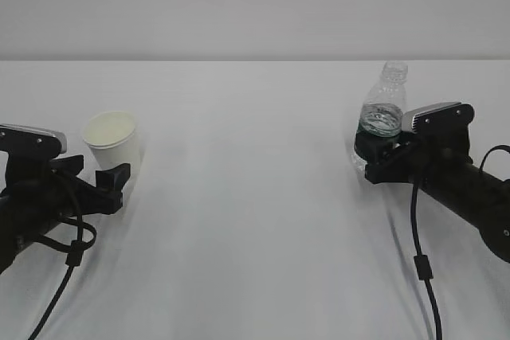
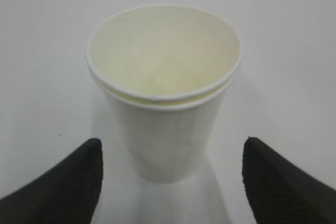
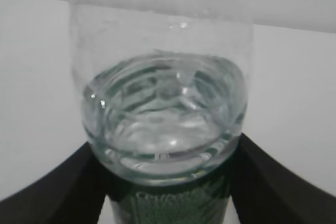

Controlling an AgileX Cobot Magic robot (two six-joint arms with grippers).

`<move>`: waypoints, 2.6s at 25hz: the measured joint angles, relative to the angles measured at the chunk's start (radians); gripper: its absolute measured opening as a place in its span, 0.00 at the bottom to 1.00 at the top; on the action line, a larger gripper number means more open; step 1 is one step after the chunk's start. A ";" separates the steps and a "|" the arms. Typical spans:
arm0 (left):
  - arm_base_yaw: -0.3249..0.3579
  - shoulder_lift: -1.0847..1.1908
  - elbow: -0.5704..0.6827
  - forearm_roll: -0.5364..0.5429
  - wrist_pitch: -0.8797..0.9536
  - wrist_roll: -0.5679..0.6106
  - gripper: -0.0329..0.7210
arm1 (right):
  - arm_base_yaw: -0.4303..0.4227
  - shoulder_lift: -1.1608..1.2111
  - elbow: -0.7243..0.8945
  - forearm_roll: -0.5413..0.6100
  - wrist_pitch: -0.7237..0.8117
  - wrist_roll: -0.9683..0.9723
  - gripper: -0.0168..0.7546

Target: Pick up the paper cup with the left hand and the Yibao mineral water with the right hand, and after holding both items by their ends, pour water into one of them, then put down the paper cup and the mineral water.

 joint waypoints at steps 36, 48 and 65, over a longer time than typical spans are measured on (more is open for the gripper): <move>0.000 0.160 -0.155 -0.002 -0.014 0.004 0.83 | 0.000 0.000 -0.002 -0.068 -0.004 0.000 0.67; 0.000 0.160 -0.193 -0.014 -0.010 0.019 0.83 | 0.000 0.000 -0.002 -0.070 -0.004 0.000 0.67; 0.000 0.160 -0.198 -0.033 -0.010 0.019 0.70 | 0.000 0.000 -0.002 -0.074 -0.004 0.000 0.67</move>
